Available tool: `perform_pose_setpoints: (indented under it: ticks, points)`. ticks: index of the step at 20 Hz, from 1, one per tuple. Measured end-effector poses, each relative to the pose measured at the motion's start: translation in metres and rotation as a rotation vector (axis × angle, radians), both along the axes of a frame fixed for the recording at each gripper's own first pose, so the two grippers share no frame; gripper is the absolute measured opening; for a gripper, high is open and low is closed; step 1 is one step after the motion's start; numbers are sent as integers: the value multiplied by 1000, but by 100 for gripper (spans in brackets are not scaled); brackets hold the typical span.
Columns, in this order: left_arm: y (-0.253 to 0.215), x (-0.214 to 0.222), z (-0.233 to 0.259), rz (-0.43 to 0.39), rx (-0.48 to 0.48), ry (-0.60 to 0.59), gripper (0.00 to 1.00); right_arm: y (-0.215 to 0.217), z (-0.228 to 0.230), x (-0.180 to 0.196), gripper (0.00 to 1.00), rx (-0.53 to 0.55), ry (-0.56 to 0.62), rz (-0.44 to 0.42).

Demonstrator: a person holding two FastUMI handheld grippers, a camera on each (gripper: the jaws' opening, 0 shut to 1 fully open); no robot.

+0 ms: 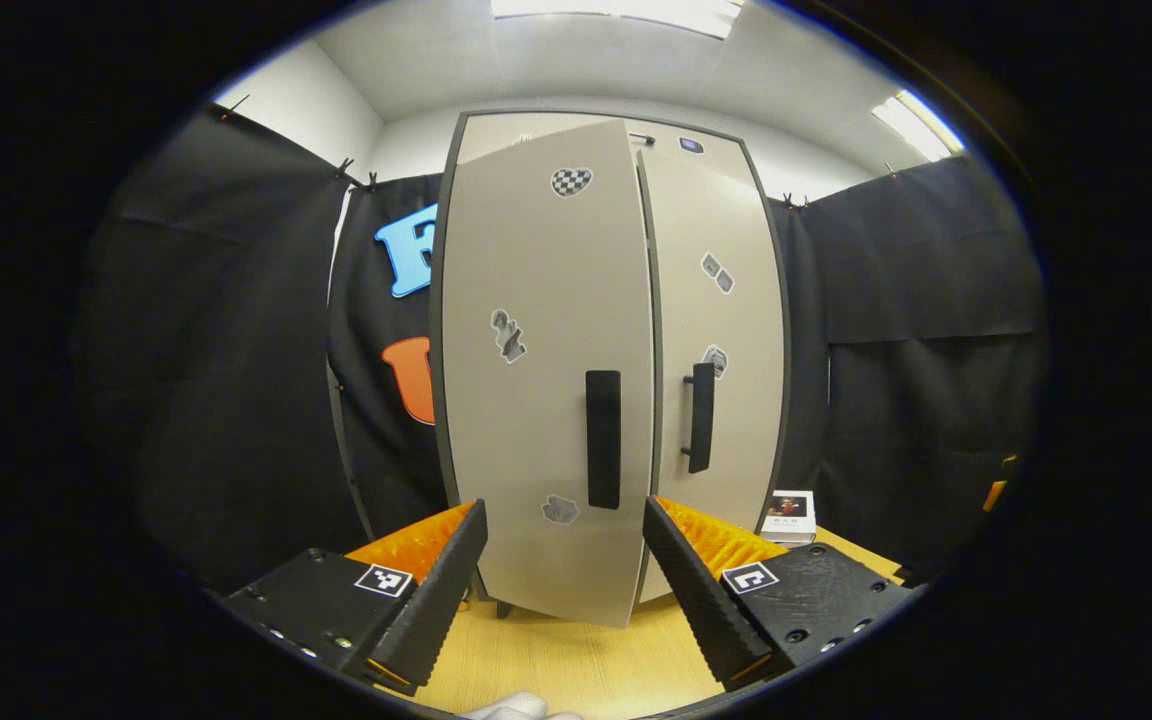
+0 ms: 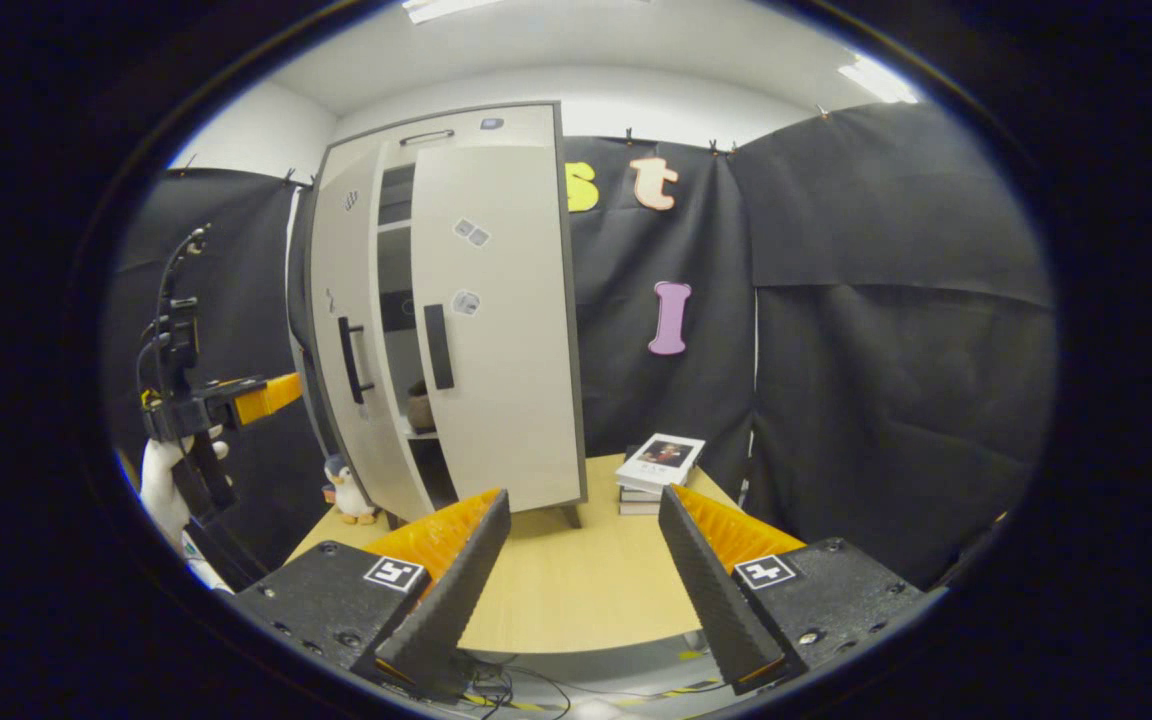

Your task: Grab one shoe with the right hand and put it into the shoe cabinet, grab the other shoe with the left hand and put it into the shoe cabinet; then close the right door with the right hand and the left door with the left hand.

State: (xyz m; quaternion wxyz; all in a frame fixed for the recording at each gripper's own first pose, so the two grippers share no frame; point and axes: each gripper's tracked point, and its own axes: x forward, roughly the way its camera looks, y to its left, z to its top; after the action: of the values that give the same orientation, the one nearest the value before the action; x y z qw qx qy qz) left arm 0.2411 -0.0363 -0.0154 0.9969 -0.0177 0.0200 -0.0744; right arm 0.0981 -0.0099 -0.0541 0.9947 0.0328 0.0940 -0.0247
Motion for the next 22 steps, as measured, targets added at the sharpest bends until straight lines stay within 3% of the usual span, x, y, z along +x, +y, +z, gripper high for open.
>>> perform_pose_setpoints:
  ticks: [7, 12, 17, 22]
  points:
    - [-7, -130, 13, 130, 25, -2, 96, -11, 21, -10, 98, 18, -38, 166]
    - [-31, -203, 7, 186, 29, 23, 96, -28, 24, -28, 98, 2, -51, 201]
    - [-36, -239, -10, 181, 29, 62, 96, -36, 23, -54, 98, -4, -66, 173]
    - [-14, -245, -2, 169, 14, 36, 96, -17, 33, -75, 98, -27, -108, 142]
